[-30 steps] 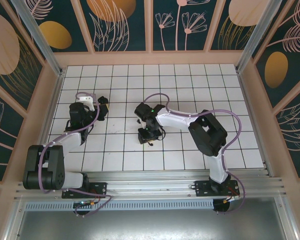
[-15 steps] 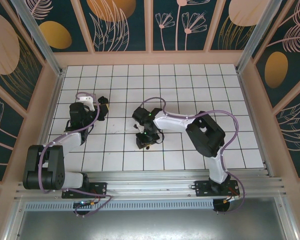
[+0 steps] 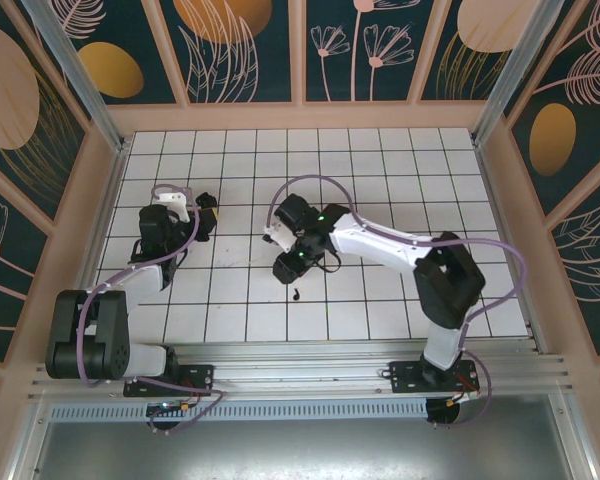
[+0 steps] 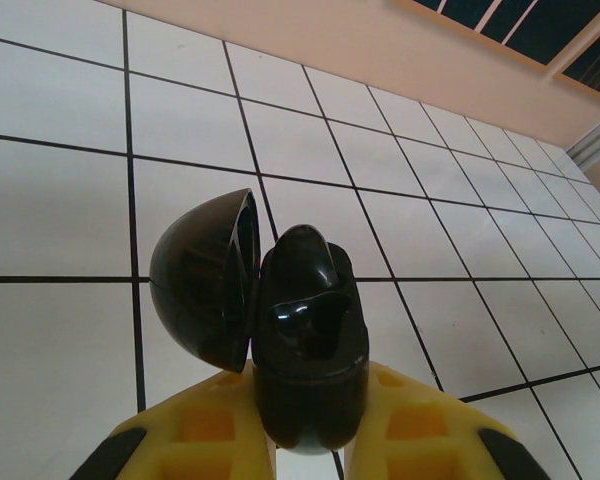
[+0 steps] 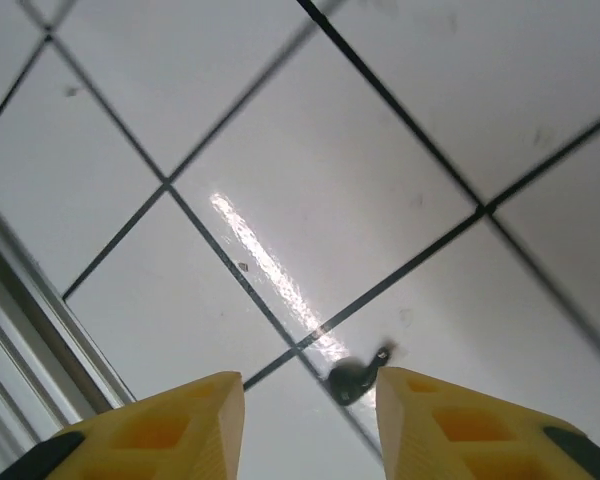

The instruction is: Insert the wireless bluetooth earbuds into the charging case

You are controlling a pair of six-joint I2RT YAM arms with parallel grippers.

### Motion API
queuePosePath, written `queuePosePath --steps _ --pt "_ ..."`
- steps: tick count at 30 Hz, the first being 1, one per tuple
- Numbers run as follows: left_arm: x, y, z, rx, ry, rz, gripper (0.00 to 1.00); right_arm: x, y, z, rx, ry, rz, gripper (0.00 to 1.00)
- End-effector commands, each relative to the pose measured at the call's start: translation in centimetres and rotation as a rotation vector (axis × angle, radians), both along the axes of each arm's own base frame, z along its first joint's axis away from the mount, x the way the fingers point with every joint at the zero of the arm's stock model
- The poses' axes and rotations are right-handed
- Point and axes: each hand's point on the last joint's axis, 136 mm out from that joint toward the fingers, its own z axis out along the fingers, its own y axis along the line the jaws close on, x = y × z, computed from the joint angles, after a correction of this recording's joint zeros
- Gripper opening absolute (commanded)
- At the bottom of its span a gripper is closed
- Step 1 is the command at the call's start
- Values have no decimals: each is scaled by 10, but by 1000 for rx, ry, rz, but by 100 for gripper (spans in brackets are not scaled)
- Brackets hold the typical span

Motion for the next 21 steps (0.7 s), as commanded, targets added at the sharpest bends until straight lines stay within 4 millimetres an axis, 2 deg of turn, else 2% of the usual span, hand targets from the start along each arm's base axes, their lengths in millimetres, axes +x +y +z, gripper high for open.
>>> queuePosePath --steps 1,5,8,11,15,21 --pt "3 -5 17 16 -55 -25 1 -9 -14 6 28 -171 388 42" --pt "3 -7 18 17 -57 -29 1 -15 -34 1 17 -334 784 44" --pt "3 -6 18 20 -58 -28 1 -10 -41 -10 -42 -412 975 44" --pt "3 -7 19 20 -59 -28 1 -7 -36 -24 -81 -500 1111 43" --pt "3 -8 18 18 -56 -33 1 -13 -25 -33 -44 -607 1235 43" --pt "3 -7 18 23 -55 -27 1 -20 -21 -53 -28 -583 1271 41"
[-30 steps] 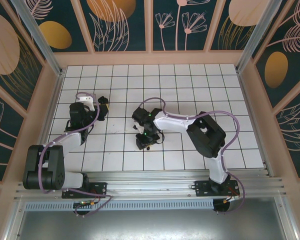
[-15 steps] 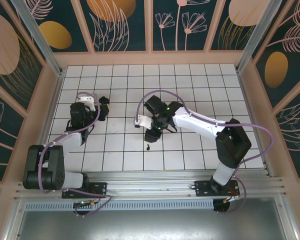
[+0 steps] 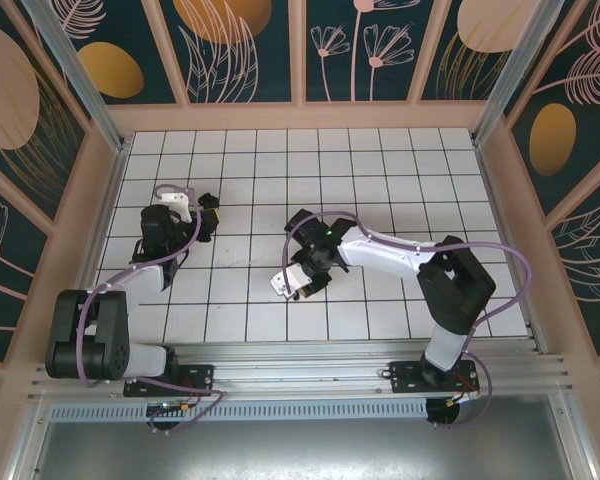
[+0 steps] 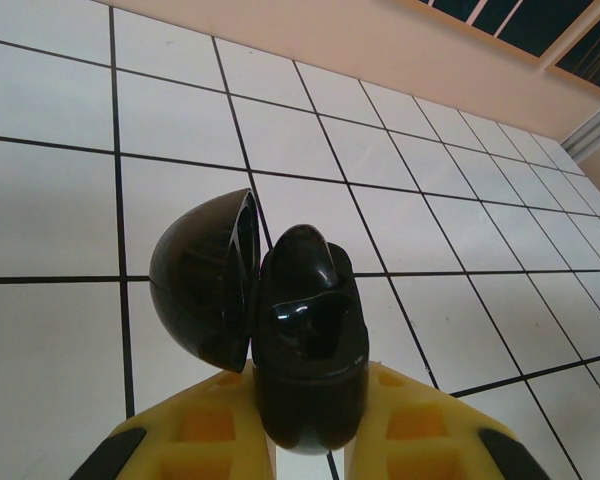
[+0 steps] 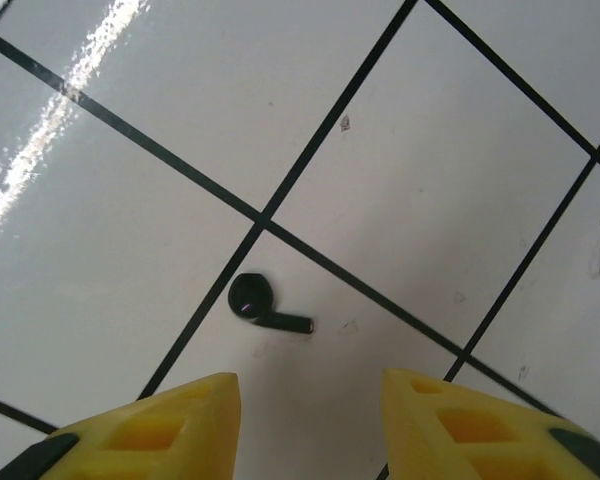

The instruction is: Insert the wireless bluetooth earbuds into the charging case

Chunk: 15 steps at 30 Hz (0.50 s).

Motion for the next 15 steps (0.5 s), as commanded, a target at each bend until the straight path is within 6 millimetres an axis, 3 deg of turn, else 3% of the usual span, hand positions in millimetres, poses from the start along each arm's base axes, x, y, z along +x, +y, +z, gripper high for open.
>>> queuePosePath --steps 1,15 --pt "4 -2 18 15 -53 -13 1 -3 3 -16 7 -20 75 40" --pt "4 -2 16 30 -48 -8 1 -18 6 -46 -5 86 69 38"
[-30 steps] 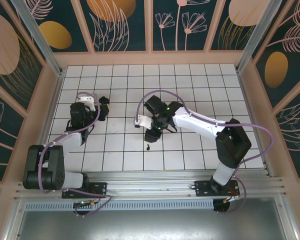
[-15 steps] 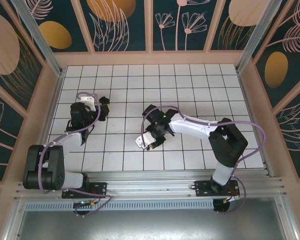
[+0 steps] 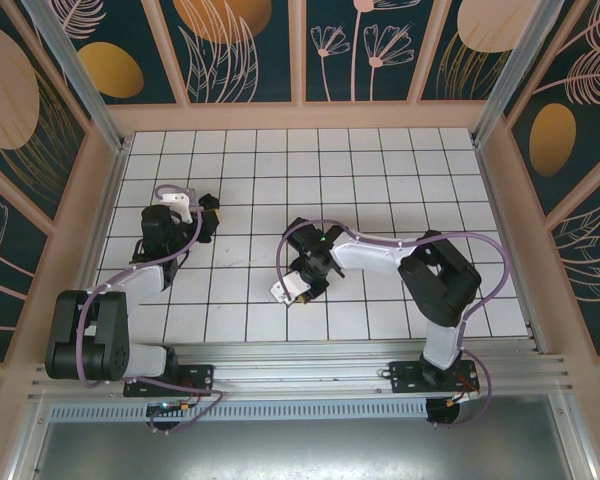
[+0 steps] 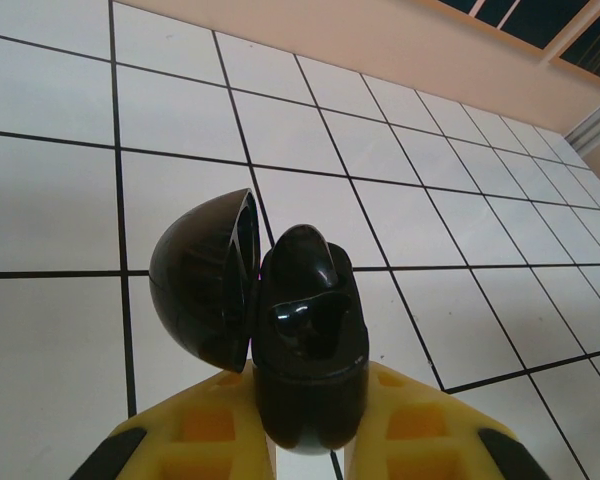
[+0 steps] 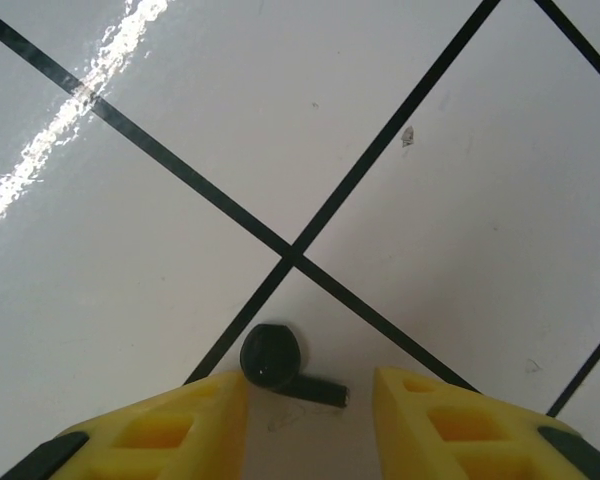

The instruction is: Insert the wireless bluetooth earbuds into the charging case

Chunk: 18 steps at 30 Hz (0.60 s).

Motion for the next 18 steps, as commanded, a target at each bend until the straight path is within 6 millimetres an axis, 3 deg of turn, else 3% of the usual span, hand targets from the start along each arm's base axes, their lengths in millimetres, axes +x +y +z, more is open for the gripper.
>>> queuePosePath --steps 1,18 --pt "5 -2 17 18 -50 -5 1 -10 2 -12 1 47 6 38" --pt "5 -1 17 25 -50 -3 1 -2 14 -21 -17 153 -192 28"
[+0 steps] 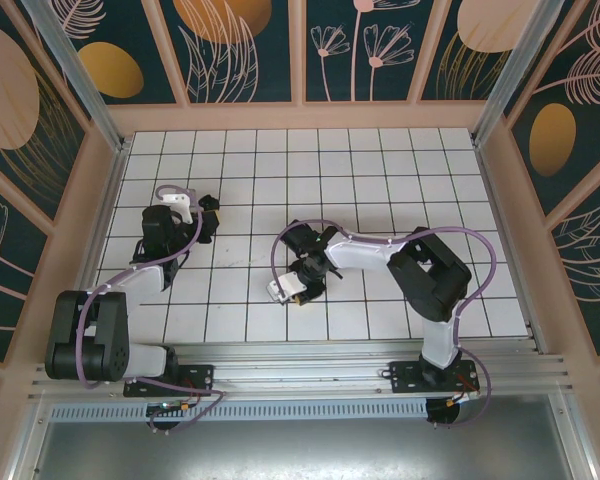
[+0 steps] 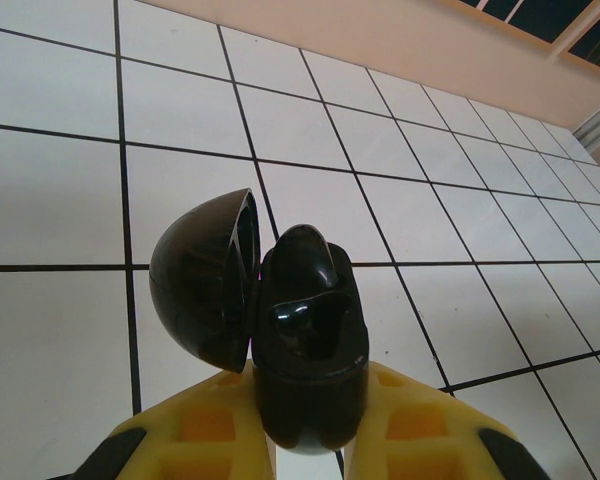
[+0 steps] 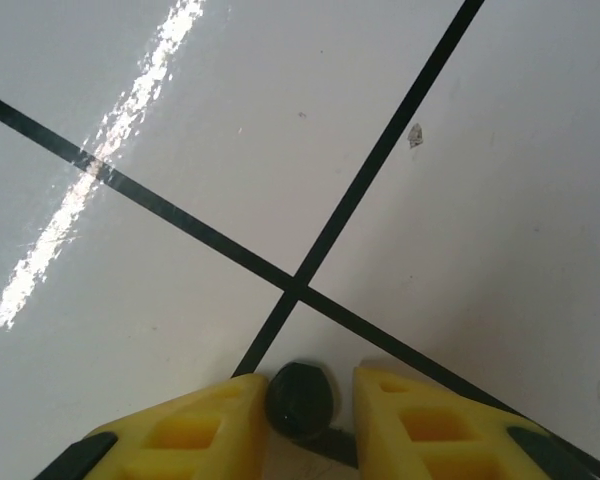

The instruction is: Insert the wireless bluetooth earbuds into the charging case

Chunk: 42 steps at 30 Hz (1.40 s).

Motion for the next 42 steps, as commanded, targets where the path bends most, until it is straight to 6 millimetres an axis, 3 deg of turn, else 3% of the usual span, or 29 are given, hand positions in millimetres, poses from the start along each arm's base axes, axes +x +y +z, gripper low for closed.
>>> queuePosePath --steps 1,14,27,42 --pt "6 -1 20 16 -59 -7 1 2 10 -6 11 52 -88 28" --pt "6 -1 22 18 -63 -6 1 7 -1 12 5 161 -515 26" --pt "6 -1 24 16 -70 -5 1 17 -21 15 -69 203 -916 25" --pt "6 -1 29 16 -78 -5 1 20 -34 16 -58 236 -1190 23"
